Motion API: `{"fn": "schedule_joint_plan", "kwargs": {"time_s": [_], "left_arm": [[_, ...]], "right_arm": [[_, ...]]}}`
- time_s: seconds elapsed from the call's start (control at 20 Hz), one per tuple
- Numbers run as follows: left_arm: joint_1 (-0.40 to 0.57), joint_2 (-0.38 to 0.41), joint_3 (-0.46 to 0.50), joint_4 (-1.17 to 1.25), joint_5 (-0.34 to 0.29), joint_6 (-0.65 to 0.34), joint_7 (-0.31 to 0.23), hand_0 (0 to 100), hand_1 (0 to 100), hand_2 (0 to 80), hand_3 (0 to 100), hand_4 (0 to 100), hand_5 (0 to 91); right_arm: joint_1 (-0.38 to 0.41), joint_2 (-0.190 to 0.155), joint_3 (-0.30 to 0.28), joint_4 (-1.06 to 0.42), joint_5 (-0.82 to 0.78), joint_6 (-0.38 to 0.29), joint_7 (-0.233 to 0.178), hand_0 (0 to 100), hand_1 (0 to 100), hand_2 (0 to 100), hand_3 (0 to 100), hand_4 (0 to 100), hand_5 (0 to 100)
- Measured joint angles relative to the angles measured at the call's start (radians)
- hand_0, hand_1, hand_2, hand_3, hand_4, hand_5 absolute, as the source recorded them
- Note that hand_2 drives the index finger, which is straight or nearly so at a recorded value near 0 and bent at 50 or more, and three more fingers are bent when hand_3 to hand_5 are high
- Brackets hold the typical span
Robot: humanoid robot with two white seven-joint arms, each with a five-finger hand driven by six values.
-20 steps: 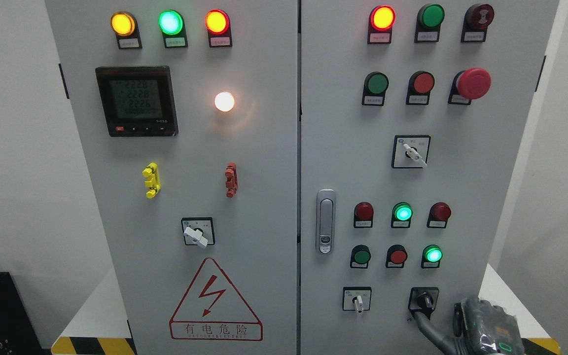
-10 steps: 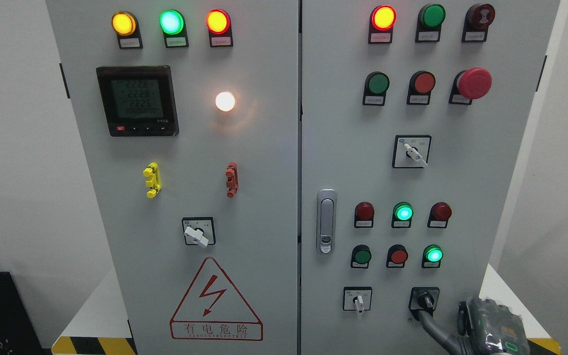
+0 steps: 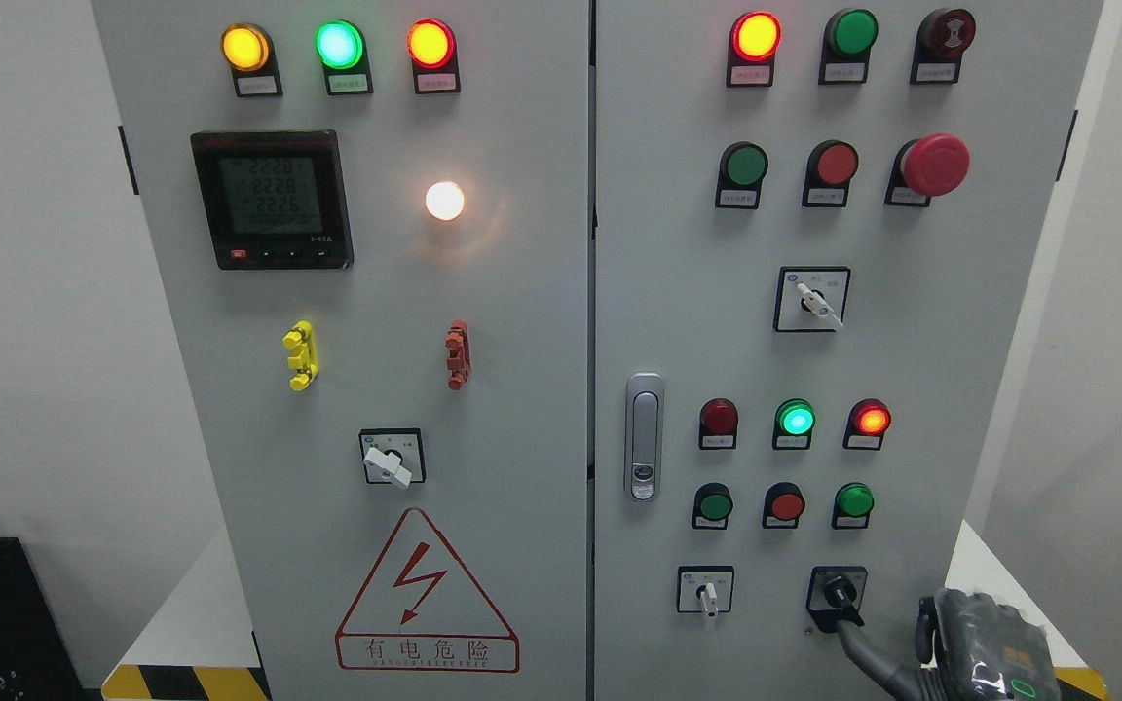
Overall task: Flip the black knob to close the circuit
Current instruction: 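Release the knob and lower the right hand away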
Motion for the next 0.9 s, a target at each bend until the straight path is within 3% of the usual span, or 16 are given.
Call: {"fn": "schedule_joint_plan", "kwargs": {"time_s": [0.45,0.9], "left_arm": [[0.0,0.0,0.0,0.0,0.0,0.0,0.0,12,56,0.0,0,0,0.0],[-0.001,0.0,0.0,0.0,0.0,0.0,0.0,12,56,0.0,0,0,0.0]], "right_arm": [[0.002,0.005,0.001,0.0,-0.001,0.0,-0.003,0,20,91,100,89,91],[0.027,0.052,0.027,-0.001,-0.009,-0.012,-0.038,0,20,90,100,89,91]]}}
